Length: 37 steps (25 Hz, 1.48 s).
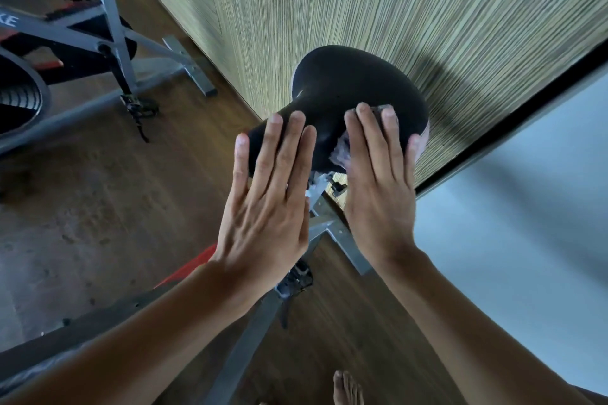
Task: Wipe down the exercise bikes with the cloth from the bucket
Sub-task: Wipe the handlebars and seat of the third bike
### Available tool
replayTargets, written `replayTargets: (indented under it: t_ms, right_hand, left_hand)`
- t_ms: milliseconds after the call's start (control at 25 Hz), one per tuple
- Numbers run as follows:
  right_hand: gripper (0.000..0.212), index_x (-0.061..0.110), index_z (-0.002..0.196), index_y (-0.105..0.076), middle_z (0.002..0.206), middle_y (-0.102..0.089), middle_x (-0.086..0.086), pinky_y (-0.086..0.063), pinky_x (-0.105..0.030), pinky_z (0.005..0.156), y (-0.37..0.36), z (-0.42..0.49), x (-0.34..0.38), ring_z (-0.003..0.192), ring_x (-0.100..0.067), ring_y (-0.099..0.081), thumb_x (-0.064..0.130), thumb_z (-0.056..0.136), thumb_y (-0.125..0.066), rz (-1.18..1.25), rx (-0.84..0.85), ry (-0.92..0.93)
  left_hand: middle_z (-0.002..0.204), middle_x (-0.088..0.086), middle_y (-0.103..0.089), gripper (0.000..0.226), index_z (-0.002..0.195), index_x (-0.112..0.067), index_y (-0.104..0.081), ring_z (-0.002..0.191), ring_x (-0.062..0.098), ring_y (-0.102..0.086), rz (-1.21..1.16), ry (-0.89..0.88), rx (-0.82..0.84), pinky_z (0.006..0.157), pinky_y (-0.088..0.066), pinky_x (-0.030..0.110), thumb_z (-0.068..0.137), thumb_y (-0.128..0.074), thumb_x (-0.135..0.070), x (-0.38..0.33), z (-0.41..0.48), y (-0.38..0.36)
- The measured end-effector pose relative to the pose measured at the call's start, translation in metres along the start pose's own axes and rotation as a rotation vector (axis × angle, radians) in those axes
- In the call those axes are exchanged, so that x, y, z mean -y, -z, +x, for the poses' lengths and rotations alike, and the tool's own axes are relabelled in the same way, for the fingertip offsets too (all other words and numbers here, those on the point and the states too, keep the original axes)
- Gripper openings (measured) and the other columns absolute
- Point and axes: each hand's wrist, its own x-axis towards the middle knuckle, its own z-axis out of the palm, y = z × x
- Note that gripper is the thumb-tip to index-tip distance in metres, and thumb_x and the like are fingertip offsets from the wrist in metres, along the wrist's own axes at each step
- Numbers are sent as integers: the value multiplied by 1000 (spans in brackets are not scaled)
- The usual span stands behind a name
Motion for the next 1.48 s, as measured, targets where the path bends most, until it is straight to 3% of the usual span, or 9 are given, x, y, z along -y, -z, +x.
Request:
replayTargets:
  t_ms: [280, 600, 760, 920, 1000, 1120, 1200, 1320, 1480]
  right_hand:
    - [46, 1, 153, -30, 162, -23, -13, -21, -53, 122, 14, -1, -33, 154, -30, -7, 9, 107, -33, 355, 80, -114]
    - [48, 11, 154, -30, 165, -17, 0, -7, -29, 126, 18, 47, -59, 154, -14, -4, 13, 107, -37, 711, 252, -242]
    - [43, 26, 146, -33, 149, -36, 14, -26, -25, 119, 29, 49, -72, 139, 4, -32, 18, 104, -41, 1047, 298, -500]
    - [53, 17, 149, -40, 149, -45, -1, -30, -42, 120, 25, 78, -78, 139, -13, -41, 32, 98, -43, 985, 504, -685]
    - [41, 20, 133, -56, 130, -64, -4, -41, -46, 111, 22, 105, -89, 124, -20, -58, 25, 94, -48, 1106, 618, -757]
    - [37, 14, 127, -61, 105, -73, -4, -54, -30, 89, 20, 132, -101, 101, -17, -70, 4, 98, -41, 1256, 757, -897]
    - [40, 13, 129, -59, 99, -76, 0, -55, -23, 81, 15, 142, -103, 95, -12, -72, 0, 98, -36, 1278, 829, -908]
    - [48, 8, 138, -54, 117, -70, -10, -55, -33, 94, 10, 164, -100, 106, -19, -68, 9, 92, -40, 1204, 901, -870]
    - [42, 29, 125, -66, 112, -72, -14, -50, -45, 101, -4, 200, -88, 107, -26, -68, 25, 91, -42, 927, 1053, -563]
  left_hand:
    - [165, 16, -4, 85, 157, -4, -10, 153, 34, -3, 75, 71, 34, 123, 2, 53, 91, -59, -24, -20, 2, 3]
    - [165, 14, -5, 83, 157, -4, -10, 153, 32, -6, 94, 132, 102, 123, -9, 55, 91, -58, -21, -50, 28, 5]
    - [166, 13, -8, 87, 157, -5, -12, 153, 32, -9, 75, 167, 155, 122, -13, 56, 87, -61, -21, -54, 27, 12]
    - [166, 12, -9, 87, 157, -6, -13, 153, 32, -9, 25, 174, 210, 122, -12, 56, 86, -61, -20, -55, 32, 24]
    - [165, 11, -11, 84, 157, -7, -15, 152, 30, -11, -34, 196, 225, 123, -10, 53, 87, -61, -18, -56, 36, 29]
    - [165, 8, -12, 80, 157, -9, -19, 153, 26, -9, -136, 180, 220, 124, -7, 50, 88, -60, -15, -53, 43, 34]
    - [166, 6, -12, 79, 157, -10, -19, 153, 24, -7, -160, 141, 228, 124, -5, 50, 88, -58, -14, -49, 48, 34]
    - [166, 6, -7, 81, 157, -9, -15, 154, 25, -4, -151, 117, 282, 124, -3, 50, 88, -58, -15, -46, 49, 33]
    - [166, 8, -5, 85, 157, -8, -14, 154, 26, -2, -137, 114, 316, 124, -3, 52, 87, -61, -14, -47, 47, 31]
